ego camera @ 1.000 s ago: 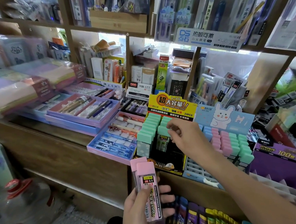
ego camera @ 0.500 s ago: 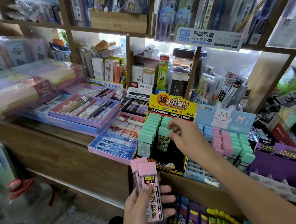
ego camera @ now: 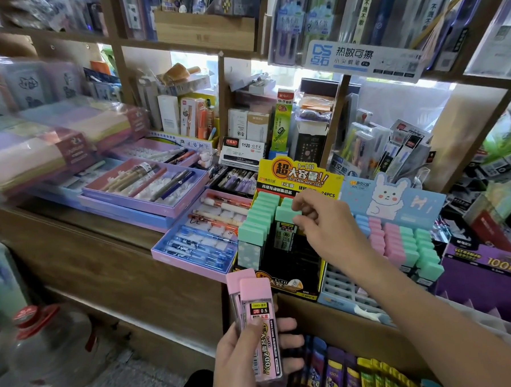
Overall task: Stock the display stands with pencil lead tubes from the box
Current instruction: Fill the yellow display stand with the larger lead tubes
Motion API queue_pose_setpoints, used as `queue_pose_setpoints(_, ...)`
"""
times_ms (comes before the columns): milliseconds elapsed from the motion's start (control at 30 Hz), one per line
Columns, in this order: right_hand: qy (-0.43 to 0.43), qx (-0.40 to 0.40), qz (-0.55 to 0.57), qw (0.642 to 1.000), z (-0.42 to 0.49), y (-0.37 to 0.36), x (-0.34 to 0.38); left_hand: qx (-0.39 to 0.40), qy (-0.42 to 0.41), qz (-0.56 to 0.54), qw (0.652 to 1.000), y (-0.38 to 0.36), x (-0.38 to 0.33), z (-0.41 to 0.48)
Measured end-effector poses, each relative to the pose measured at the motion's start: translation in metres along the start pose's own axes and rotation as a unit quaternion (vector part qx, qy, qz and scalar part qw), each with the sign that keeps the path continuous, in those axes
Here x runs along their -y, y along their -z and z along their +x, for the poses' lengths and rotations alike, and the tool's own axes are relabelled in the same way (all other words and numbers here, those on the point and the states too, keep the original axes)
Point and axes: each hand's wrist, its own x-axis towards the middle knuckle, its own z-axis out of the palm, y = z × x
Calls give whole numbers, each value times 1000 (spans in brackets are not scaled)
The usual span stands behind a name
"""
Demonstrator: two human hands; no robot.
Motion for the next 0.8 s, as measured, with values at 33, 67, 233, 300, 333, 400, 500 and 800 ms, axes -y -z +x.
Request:
queue_pose_setpoints(33, 1, 4, 0, 1000, 0, 0, 1, 1, -1, 1, 1000, 0, 0, 0)
queue_pose_setpoints(67, 0, 6, 0, 1000, -1, 0, 1, 1, -2, 2, 1000, 0, 0, 0)
queue_pose_setpoints(233, -19, 21, -14, 1000, -4, -3, 0, 7, -2, 8, 1000, 0, -1, 0)
queue_pose_setpoints(300, -24, 17, -31, 999, -5, -6, -1, 7, -2, 10, 1000, 1, -2, -1)
queue_pose_setpoints(333, -22, 11, -40, 999, -5, -7, -1, 7, -2, 10, 1000, 1, -2, -1)
queue_pose_setpoints(400, -16, 1, -63, 998, -4, -8, 0, 7, -1, 14, 1000, 0, -2, -1)
queue_pose_setpoints(500, -20, 9, -84, 996, -2, -6, 1, 5, 0, 20, 1000, -1, -1, -1)
queue_pose_setpoints(800, -65, 58, 44, 995, -41, 0, 21, -11, 13, 12, 1000, -1, 2, 0)
